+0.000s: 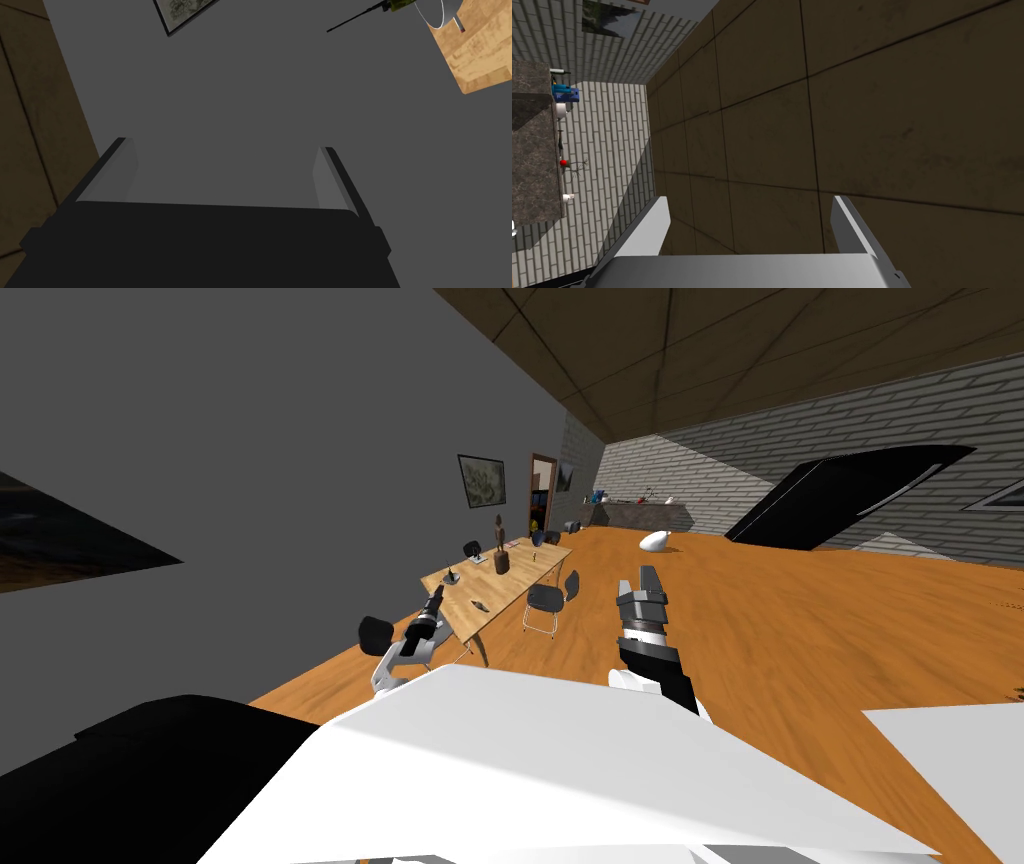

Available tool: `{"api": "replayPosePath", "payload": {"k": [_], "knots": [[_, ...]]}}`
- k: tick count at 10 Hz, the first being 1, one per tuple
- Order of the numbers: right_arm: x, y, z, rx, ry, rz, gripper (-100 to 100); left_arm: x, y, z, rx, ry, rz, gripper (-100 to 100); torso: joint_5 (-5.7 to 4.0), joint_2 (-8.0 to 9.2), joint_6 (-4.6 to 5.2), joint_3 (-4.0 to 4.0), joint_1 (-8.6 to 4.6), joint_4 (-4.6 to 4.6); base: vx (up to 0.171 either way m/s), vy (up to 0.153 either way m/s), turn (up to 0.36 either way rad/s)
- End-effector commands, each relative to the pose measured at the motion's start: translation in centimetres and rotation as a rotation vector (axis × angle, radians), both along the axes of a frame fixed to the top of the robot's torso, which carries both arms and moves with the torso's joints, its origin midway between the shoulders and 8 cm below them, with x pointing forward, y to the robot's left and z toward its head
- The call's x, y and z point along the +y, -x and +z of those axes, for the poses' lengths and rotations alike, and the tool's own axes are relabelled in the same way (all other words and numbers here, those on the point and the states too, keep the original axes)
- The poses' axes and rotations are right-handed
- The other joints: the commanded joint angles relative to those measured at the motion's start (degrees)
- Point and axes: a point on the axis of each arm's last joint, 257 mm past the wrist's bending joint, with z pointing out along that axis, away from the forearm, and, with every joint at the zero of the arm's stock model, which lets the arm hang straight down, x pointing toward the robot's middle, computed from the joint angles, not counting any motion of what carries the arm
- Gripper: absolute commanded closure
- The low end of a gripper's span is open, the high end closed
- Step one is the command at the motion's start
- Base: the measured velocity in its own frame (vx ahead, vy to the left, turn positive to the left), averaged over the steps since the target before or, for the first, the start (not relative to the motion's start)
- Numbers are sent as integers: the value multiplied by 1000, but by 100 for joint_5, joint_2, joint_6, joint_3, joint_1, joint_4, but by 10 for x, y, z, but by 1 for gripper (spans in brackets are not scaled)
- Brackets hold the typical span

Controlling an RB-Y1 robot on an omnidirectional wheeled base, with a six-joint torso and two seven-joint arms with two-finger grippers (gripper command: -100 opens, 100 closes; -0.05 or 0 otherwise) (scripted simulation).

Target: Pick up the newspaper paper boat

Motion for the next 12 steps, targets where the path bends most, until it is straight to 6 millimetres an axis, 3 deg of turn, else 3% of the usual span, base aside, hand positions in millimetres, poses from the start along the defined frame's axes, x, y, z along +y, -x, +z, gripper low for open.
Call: {"api": "replayPosePath", "payload": {"k": [1, 2, 4, 8, 12], "knots": [[0, 0, 0, 0, 0, 0, 0, 21, -3, -14, 62, -29, 25, -100, 0, 0, 0, 0, 0, 0, 172, -182, 29], [0, 0, 0, 0, 0, 0, 0, 26, 0, -26, 85, -22, 35, -100, -4, -15, 1, -8, -20, -3, 134, -127, 26], [0, 0, 0, 0, 0, 0, 0, 53, 0, -51, 177, -52, 74, -100, 1, -4, 0, -3, 5, -1, 144, -124, 19], [0, 0, 0, 0, 0, 0, 0, 83, 6, -81, 278, -73, 120, -100, 0, -2, 0, -3, 4, -2, 139, -124, 15], [0, 0, 0, 0, 0, 0, 0, 117, 25, -124, 406, -76, 180, -100, -1, 9, -1, 3, 1, 0, 108, -118, 13]]}}
